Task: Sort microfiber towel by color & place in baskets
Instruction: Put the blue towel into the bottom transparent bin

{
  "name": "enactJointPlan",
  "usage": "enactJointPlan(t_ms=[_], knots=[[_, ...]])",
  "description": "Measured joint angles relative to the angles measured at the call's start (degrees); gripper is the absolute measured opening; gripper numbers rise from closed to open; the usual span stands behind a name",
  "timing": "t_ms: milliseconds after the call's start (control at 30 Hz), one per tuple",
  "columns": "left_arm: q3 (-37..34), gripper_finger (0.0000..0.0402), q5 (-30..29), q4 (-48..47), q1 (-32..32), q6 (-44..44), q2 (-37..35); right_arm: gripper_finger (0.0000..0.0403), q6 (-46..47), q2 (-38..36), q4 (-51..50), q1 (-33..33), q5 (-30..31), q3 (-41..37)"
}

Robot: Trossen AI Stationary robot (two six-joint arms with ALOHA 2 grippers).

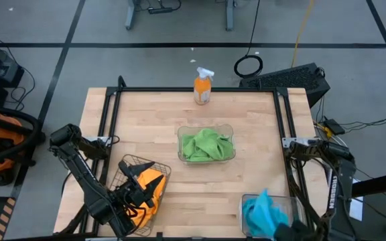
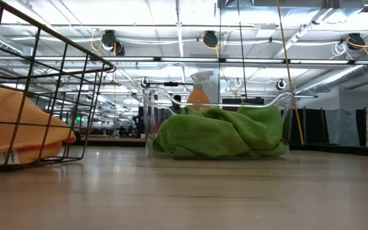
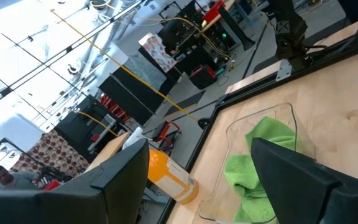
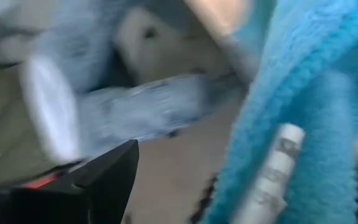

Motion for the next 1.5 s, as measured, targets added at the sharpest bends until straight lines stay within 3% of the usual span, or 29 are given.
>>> enactJointPlan(t_ms=[167, 400, 567, 767, 900, 967, 1133, 1267, 1400, 1500], knots=[[0.00, 0.0288, -0.01, 0.03, 0.10, 0.01, 0.00, 0.0313, 1.36, 0.00, 4.08, 1.00, 0.14, 0.02], [0.00, 0.0288, -0.01, 0.03, 0.10, 0.03, 0.00, 0.0313, -0.85, -0.02, -9.35, 0.45, -7.02, 0.04], [0.00, 0.0288, -0.42, 0.01, 0.24, 0.04, 0.00, 0.0313, -7.52, -0.02, -14.98, 0.20, -6.51, 0.04], [0.00, 0.0288, -3.07, 1.53, 3.66, 0.91, 0.00, 0.0313, -8.27, -0.02, -14.85, 0.04, -3.60, 0.04], [0.00, 0.0280, -1.02, 9.40, 6.57, 8.49, 0.86, 0.0313, -8.43, -0.04, -14.29, 0.04, -2.32, 0.04], [-0.02, 0.0271, 6.38, 18.69, 7.52, 18.61, 1.46, 0.0313, -8.80, -0.02, -14.40, 0.04, -2.32, 0.04], [-0.02, 0.0237, 32.07, 52.57, 8.79, 53.41, 4.17, 0.0313, -9.20, -0.03, -15.32, 0.04, -2.28, 0.04], [-0.02, 0.0214, 45.44, 75.20, 12.12, 76.01, 6.25, 0.0313, -8.84, -0.03, -15.15, 0.04, -2.25, 0.04], [0.00, 0.0204, 71.57, 84.67, 19.24, 77.36, 7.52, 0.0313, -8.38, -0.04, -13.57, 0.04, -2.19, 0.04], [0.00, 0.0203, 84.08, 91.86, 24.29, 73.08, 10.23, 0.0313, -8.40, -0.04, -13.77, 0.04, -2.19, 0.04]])
